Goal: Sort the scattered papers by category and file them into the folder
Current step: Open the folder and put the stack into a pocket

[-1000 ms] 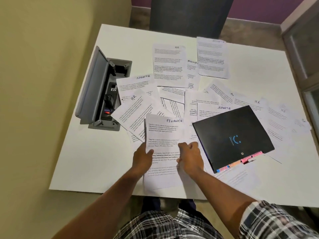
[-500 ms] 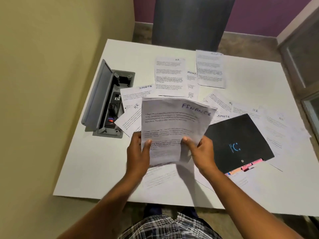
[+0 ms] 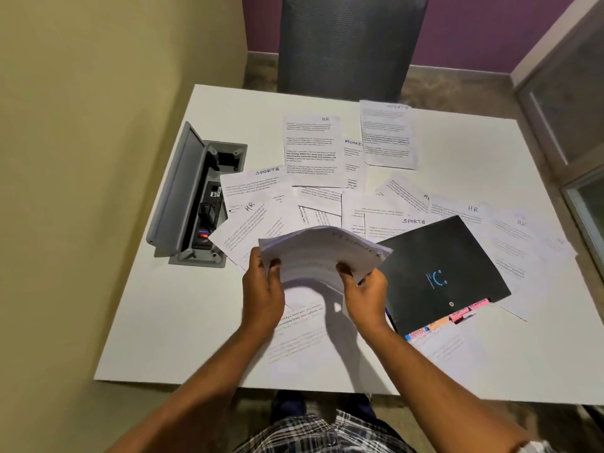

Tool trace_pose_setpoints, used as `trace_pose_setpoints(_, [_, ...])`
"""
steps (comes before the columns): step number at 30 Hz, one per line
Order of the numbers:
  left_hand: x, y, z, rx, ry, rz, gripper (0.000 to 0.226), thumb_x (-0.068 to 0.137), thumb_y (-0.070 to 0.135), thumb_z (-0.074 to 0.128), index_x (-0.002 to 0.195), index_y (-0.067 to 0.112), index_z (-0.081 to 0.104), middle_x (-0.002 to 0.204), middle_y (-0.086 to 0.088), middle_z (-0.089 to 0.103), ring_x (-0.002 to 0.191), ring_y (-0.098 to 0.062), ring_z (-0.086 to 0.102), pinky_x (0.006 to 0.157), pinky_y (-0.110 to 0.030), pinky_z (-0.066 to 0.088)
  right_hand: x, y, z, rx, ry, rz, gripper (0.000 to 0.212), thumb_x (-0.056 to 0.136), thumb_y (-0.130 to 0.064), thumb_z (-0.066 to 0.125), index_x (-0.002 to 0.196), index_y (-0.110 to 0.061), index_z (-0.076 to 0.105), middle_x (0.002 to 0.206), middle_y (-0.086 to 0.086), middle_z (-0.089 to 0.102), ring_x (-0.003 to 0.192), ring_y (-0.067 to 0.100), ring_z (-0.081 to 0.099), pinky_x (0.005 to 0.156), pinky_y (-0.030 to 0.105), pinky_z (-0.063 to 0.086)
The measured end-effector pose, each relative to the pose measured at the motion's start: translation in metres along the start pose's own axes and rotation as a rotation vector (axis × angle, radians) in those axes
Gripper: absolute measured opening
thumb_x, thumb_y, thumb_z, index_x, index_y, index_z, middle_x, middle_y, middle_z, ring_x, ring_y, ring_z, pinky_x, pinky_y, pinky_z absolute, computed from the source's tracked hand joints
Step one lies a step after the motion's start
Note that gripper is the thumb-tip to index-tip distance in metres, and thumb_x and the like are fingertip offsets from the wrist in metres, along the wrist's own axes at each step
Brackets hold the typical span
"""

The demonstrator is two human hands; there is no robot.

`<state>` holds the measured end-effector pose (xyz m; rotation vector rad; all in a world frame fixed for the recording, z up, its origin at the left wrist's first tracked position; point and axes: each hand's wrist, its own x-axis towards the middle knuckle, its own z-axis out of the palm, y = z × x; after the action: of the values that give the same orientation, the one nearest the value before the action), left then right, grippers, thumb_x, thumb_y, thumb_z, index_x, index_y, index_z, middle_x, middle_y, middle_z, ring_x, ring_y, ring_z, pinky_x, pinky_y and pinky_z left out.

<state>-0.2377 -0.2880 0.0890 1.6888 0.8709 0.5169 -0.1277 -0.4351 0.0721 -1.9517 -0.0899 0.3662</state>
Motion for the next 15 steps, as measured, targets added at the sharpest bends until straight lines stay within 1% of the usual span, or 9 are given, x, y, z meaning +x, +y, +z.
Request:
trace_pose_setpoints(2, [-0.004,-0.008,0.001,0.038,-0.021,-0.024,0.038,0.102,0.008,0.048,0.139,0.014,0.041,0.107,0.019,0.06,0.099,0.004,0.06,0.08,-0.007,0.045,-0.005,0.008,0.001,-0.004,-0.032,0.027,0.025,0.091,-0.014,0.075,0.079,-0.025,0.056,0.063,-0.016,0.054,0.051,-0.012,0.055,0.052,0.008,0.041])
trace_pose_setpoints(3, [-0.005,-0.011,0.002,0.044,-0.026,-0.038,0.04,0.102,0.008,0.047,0.142,0.01,0.04,0.106,0.021,0.059,0.097,0.007,0.06,0.079,-0.005,0.044,-0.006,0.012,0.002,-0.001,-0.043,0.034,0.026,0.091,-0.014,0.075,0.079,-0.027,0.056,0.063,-0.015,0.054,0.05,-0.011,0.054,0.052,0.01,0.04])
trace_pose_setpoints(5, [-0.005,-0.013,0.004,0.052,-0.024,-0.052,0.041,0.102,0.006,0.046,0.143,0.006,0.038,0.105,0.023,0.057,0.095,0.018,0.056,0.078,-0.001,0.041,-0.006,0.013,0.004,0.024,-0.029,0.036,0.018,0.091,-0.016,0.075,0.085,-0.025,0.061,0.069,-0.012,0.062,0.055,-0.009,0.058,0.056,0.01,0.043])
trace_pose_setpoints(7, [-0.006,-0.013,0.006,0.054,-0.024,-0.057,0.04,0.102,0.005,0.046,0.141,0.009,0.038,0.104,0.02,0.059,0.093,0.021,0.055,0.077,-0.001,0.041,-0.005,0.015,0.006,0.032,-0.016,0.038,0.012,0.091,-0.02,0.075,0.088,-0.019,0.064,0.071,-0.011,0.064,0.059,-0.008,0.061,0.057,0.009,0.045])
trace_pose_setpoints(9, [-0.008,-0.015,0.006,0.059,-0.028,-0.06,0.041,0.103,0.009,0.046,0.143,0.013,0.037,0.108,0.014,0.062,0.096,0.019,0.055,0.08,-0.002,0.042,-0.008,0.021,0.008,0.03,-0.039,0.081,0.015,0.089,-0.033,0.076,0.09,-0.023,0.065,0.077,-0.007,0.069,0.069,0.001,0.069,0.062,0.02,0.056])
trace_pose_setpoints(10, [-0.008,-0.015,0.006,0.072,-0.027,-0.056,0.041,0.104,0.011,0.045,0.144,0.014,0.037,0.109,0.014,0.061,0.097,0.017,0.056,0.081,-0.002,0.041,-0.009,0.023,0.009,0.017,-0.054,0.099,0.019,0.086,-0.04,0.075,0.094,-0.025,0.066,0.083,-0.005,0.072,0.076,0.008,0.071,0.067,0.029,0.061])
trace_pose_setpoints(11, [-0.006,-0.014,0.006,0.079,-0.026,-0.054,0.039,0.104,0.013,0.045,0.142,0.016,0.039,0.107,0.018,0.06,0.097,0.014,0.056,0.08,-0.001,0.041,-0.009,0.022,0.009,0.01,-0.062,0.115,0.023,0.085,-0.042,0.074,0.098,-0.025,0.068,0.087,-0.006,0.074,0.08,0.01,0.072,0.071,0.033,0.062])
trace_pose_setpoints(13, [0.0,-0.005,0.004,0.084,-0.02,-0.054,0.029,0.104,0.013,0.045,0.131,0.022,0.042,0.105,0.024,0.057,0.095,0.007,0.057,0.074,0.002,0.039,-0.003,0.017,0.008,0.014,-0.053,0.113,0.022,0.087,-0.036,0.075,0.1,-0.019,0.07,0.087,-0.007,0.073,0.078,0.004,0.069,0.068,0.029,0.057])
trace_pose_setpoints(15, [0.008,0.004,0.0,0.065,-0.013,-0.047,0.022,0.104,0.011,0.045,0.125,0.018,0.045,0.103,0.018,0.058,0.092,0.006,0.057,0.07,0.0,0.042,0.007,0.006,0.002,0.004,-0.049,0.048,0.014,0.09,-0.027,0.076,0.096,-0.015,0.072,0.081,-0.008,0.073,0.071,0.0,0.068,0.064,0.024,0.051])
